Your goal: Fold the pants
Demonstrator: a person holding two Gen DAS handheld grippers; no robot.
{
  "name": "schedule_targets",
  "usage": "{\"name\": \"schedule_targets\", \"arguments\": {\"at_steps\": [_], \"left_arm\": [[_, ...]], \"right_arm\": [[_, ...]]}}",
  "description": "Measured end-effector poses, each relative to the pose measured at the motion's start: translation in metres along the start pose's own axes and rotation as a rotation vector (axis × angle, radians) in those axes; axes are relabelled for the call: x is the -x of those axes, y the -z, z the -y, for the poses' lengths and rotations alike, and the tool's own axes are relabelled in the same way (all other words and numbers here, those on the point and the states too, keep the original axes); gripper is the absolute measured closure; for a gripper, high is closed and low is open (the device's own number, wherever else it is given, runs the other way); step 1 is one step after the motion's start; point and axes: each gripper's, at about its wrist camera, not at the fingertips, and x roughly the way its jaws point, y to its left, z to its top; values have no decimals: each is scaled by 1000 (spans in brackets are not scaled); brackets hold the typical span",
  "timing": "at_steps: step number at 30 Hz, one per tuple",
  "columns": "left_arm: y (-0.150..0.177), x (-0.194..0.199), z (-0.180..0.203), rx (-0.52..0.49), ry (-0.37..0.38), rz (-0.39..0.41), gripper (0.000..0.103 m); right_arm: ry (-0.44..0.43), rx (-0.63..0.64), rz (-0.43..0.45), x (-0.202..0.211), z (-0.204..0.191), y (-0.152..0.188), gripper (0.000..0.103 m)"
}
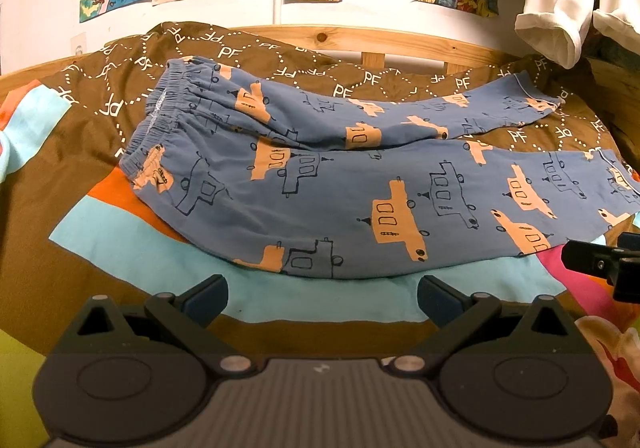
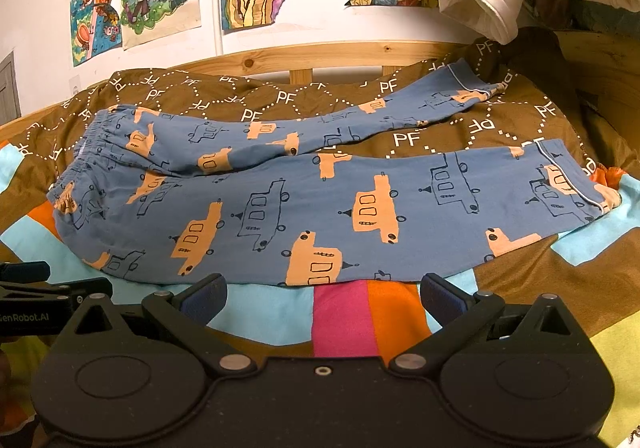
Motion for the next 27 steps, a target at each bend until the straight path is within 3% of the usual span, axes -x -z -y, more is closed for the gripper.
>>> {"name": "schedule_targets", "arguments": {"at_steps": [27], "left_arm": [[-1,-2,0,-19,7,-19,0]], "right_arm": [[0,-5,-9,-7,2,3,1]]}}
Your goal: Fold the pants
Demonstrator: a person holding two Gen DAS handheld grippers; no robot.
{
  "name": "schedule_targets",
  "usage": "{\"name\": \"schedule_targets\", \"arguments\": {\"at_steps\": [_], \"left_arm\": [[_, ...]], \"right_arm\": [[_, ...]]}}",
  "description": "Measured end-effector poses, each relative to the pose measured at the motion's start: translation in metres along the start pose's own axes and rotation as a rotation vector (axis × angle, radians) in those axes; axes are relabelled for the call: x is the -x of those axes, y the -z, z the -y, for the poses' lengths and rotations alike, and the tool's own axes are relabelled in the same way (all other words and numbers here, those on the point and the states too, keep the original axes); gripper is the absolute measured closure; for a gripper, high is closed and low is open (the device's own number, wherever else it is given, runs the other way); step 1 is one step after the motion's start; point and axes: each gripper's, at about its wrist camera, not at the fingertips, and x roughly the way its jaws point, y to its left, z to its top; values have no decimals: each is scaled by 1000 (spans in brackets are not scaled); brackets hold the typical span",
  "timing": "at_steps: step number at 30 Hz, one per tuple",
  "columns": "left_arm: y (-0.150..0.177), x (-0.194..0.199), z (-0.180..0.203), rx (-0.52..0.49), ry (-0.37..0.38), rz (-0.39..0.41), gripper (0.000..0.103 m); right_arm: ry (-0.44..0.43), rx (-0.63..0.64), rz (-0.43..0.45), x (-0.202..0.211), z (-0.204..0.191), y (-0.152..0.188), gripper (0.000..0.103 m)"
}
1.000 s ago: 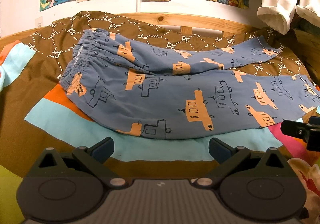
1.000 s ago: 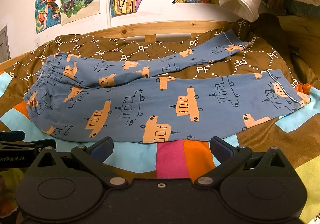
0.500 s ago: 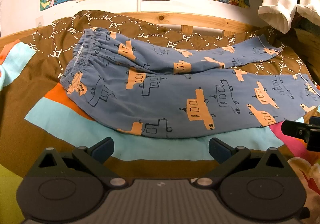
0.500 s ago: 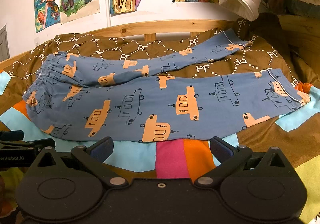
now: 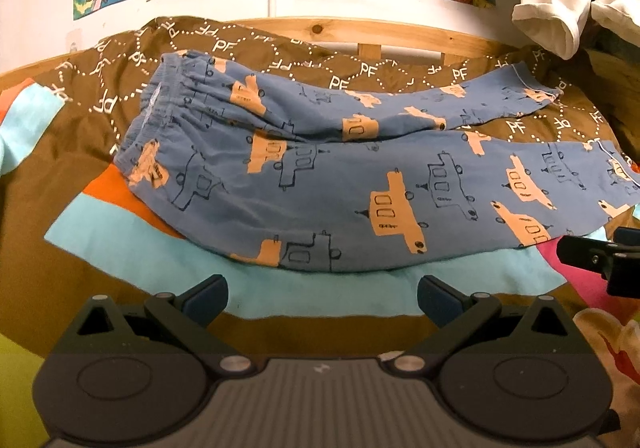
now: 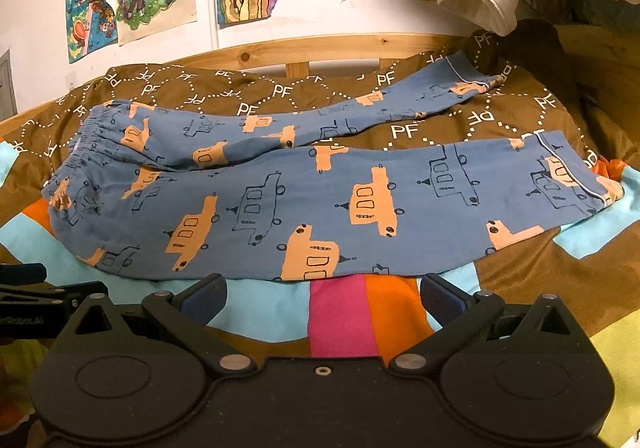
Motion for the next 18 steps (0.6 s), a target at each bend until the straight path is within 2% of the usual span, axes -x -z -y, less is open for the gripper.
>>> {"name": "schedule_targets", "arguments": {"at_steps": [5,10,15,18], "left_arm": [[-22,-1,-6,-32,6,51,0],[-68,-14,-24,-109,18,125,0],[-139,-38,-50,-184,15,160,0],[-183,-57,-64,-254,-4,167,0]], "right_arm": [[-51,63,44,-3,3,-15,1],[-159,204,71,-17,12,-55,1],[-408,336,-107,-66,19,-106,1],[-455,430,-139,-92,12,-134,1]]}}
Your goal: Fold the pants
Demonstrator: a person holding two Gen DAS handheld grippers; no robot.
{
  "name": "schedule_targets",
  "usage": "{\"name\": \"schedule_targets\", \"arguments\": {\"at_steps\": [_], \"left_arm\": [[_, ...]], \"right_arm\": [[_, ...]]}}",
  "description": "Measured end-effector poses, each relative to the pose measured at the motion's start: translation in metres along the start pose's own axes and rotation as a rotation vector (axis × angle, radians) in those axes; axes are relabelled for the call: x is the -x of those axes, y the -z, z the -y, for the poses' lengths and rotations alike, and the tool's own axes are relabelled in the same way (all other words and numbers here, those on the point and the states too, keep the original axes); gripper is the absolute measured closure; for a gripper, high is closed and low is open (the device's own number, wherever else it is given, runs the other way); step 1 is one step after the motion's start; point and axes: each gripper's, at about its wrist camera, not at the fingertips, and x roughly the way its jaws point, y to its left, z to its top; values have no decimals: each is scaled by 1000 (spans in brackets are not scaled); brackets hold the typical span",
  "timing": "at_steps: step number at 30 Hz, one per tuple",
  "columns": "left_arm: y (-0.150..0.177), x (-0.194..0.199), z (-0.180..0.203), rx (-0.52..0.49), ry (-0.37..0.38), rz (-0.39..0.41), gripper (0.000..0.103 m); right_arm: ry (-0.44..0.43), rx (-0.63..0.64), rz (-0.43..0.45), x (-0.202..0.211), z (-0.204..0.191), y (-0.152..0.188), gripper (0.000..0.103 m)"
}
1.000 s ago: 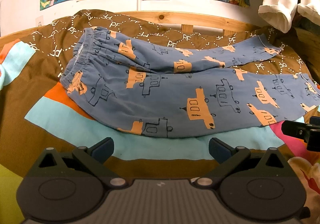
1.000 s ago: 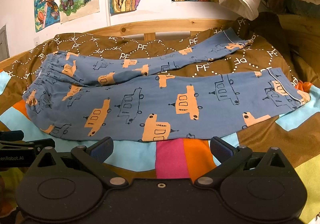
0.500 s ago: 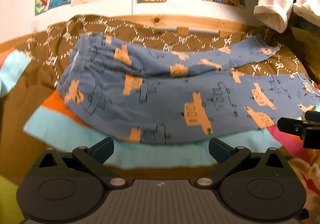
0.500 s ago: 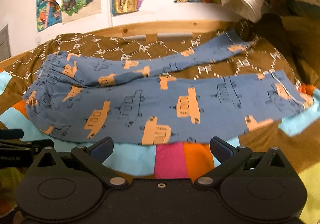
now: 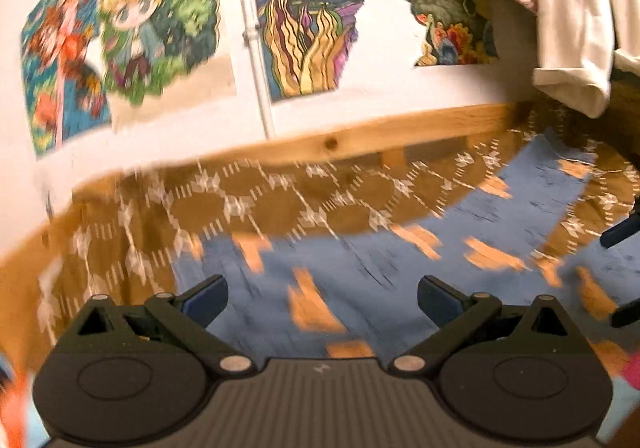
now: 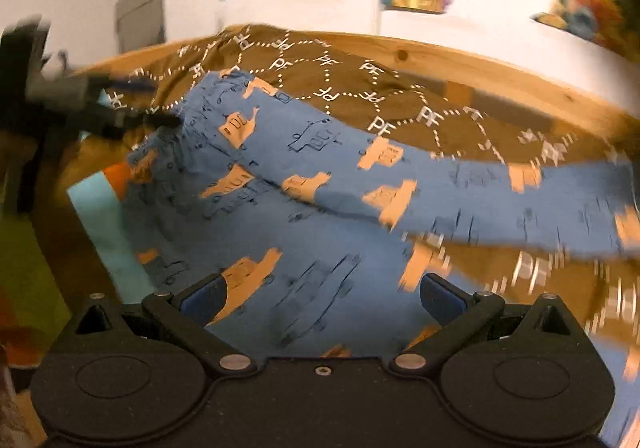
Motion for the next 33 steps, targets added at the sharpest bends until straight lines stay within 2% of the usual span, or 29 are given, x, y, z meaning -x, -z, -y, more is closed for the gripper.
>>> {"name": "schedule_targets", "arguments": {"at_steps": [3,5,7,11,15,17,18,20,23,24,26,27,29,32,33], "left_arm": [[-31,-33,-17,-98,-23,-3,0],[-47,-62,-31,-147,-22,-43,0],[-58,-94,-45,-186,-3,-105,0],[-63,-148,-68,-182,56,-233,1],[-54,-176,-82,-189,146,-303,8],[-52,-184,-83,-218,184,-329,26],[-52,-185,-83,-234,190,-333,30],[-54,-190,-84,-244,198,-351,53],[-57,-196,-85,-239,221,-394,67],[-58,-197,-84,-252,214,-412,70],[-57,-202,-81,-285,185,-450,86],[-57,-202,-80,-295,183,-458,87],[-56,-201,-76,-313,180,-465,101],[-52,-200,-67,-333,155,-471,103],[-50,-199,-62,-354,135,-465,103]], "right_arm": [[-33,25,-42,-19,22,-27,1],[-59,34,-61,-37,41,-48,1],[-39,66,-85,-57,55,-66,1],[0,166,-124,-103,76,-105,1],[-26,177,-151,-147,99,-134,3],[-17,189,-168,-168,107,-146,11],[-16,201,-181,-178,110,-150,14],[-15,235,-206,-192,114,-154,21],[-25,285,-246,-209,117,-154,34],[-33,295,-258,-214,118,-154,35],[-54,298,-282,-221,121,-154,36],[-77,295,-296,-224,122,-155,36],[-84,312,-324,-230,123,-155,36],[-62,325,-423,-247,122,-150,35],[-53,319,-433,-249,122,-148,35]]}}
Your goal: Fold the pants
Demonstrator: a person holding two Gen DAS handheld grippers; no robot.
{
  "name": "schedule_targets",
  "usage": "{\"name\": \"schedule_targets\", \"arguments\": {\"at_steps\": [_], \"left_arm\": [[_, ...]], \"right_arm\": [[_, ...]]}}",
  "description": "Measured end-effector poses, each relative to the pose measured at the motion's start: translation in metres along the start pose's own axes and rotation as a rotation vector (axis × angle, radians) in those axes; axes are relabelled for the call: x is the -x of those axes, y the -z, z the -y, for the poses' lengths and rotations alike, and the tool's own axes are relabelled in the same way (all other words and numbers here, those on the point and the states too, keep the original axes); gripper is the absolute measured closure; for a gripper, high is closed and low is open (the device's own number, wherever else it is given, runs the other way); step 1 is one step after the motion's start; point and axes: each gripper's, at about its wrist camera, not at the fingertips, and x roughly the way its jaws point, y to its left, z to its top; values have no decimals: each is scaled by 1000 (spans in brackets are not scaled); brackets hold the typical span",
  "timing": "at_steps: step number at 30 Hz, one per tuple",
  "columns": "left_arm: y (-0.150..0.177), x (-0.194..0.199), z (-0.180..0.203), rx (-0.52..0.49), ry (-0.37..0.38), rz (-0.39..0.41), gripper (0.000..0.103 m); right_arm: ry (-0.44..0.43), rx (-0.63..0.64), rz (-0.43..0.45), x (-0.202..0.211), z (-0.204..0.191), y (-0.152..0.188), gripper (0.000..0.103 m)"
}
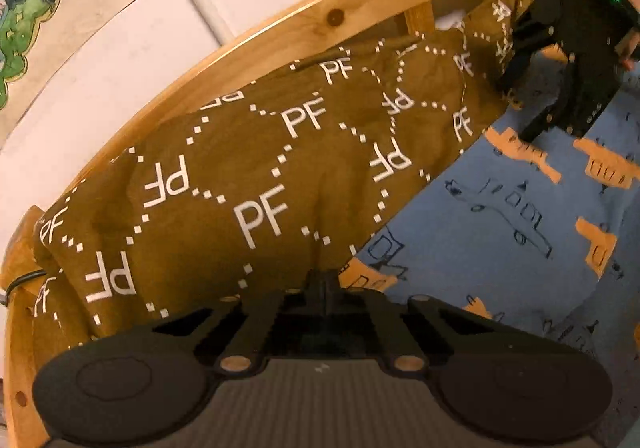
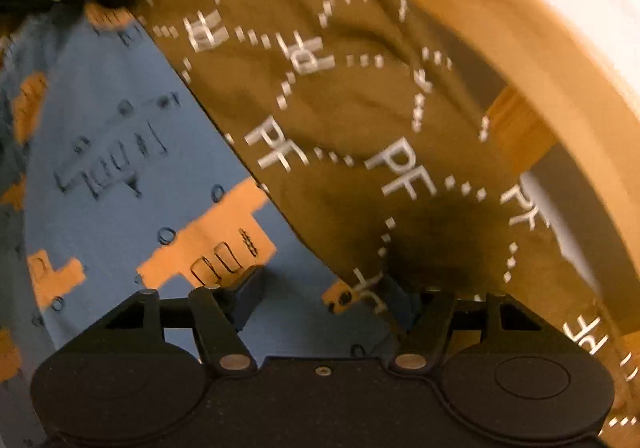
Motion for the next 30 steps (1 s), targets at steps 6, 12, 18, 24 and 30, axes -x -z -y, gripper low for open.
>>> {"name": "schedule_targets", "arguments": {"at_steps": [6,12,18,24,30], "left_arm": [[-2,19,14,-10,-115,83,103],[-1,39,21,-33,-218,172,103],[-10,40,10,52,-322,210,103],[-13,9,5,75,-347,170,103],[5,9,-30,202,-153,210,67]], "right_arm": [[1,31,11,9,-12,1,101],[64,62,74,25,-28,4,103],[232,19,219,60,-27,-4,103],[371,-5,258,40,-13,-22,103],[319,-33,256,28,-9,-20,73]]}}
